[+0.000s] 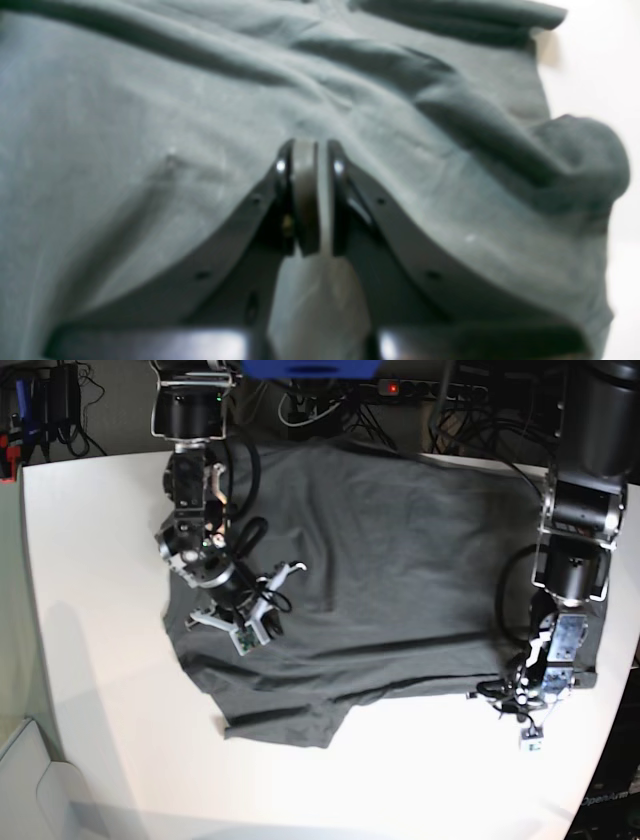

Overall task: Layout the t-shirt on the table in an organized manner, then fold the t-shirt properly
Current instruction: 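Move the left gripper inward onto the shirt body and pinch fabric, then drag both grippers toward the shirt's shoulder edge, spreading the shirt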

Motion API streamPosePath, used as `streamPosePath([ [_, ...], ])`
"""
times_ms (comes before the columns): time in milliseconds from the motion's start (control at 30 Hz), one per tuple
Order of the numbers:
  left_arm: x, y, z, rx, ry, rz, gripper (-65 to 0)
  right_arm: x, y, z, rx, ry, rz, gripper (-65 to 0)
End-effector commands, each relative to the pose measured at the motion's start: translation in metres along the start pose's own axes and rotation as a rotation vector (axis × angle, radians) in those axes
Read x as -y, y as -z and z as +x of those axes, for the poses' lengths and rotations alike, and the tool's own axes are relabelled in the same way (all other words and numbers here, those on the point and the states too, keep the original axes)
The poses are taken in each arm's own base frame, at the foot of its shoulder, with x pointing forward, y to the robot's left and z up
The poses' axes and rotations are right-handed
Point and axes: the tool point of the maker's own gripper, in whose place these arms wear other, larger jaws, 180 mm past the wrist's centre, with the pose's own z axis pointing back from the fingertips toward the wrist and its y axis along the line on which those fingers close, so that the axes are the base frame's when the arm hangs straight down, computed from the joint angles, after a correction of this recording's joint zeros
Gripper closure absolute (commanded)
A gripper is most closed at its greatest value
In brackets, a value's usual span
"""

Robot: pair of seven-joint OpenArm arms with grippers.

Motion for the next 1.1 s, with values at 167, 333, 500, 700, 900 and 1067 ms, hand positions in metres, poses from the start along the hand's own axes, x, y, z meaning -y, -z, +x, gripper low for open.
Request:
streamPosePath([
  [167, 0.008, -0.004, 0.021, 0.062, 0.088, 0.033, -0.2, 0.0, -0.002, 0.007, 0.034, 0.003, 0.0, -2.6],
  [333, 0.028, -0.002, 0.016, 0.064, 0.253, 0.012, -0.2, -0.002, -0.004, 0.001, 0.023, 0.008, 0.003, -2.6],
  [500, 0.056, 0.0, -0.003, 0.037, 0.435, -0.044, -0.2, -0.003, -0.004, 0.0, 0.02, 0.009, 0.004, -2.6],
  [700, 0.062, 0.009, -0.052, -0.103, 0.565, -0.002, -0.2, -0.004, -0.011, -0.018, -0.016, 0.002, 0.015, -2.6],
  [900, 0.058, 0.008, -0.102, -0.234, 0.619, -0.019, -0.2, 0.002, -0.019, -0.035, -0.052, -0.013, 0.009, -2.6],
  [1067, 0.059, -0.008, -0.125, -0.301, 0.741, -0.089, -0.2, 0.003, -0.025, -0.045, -0.073, -0.014, 0.006, -2.6],
])
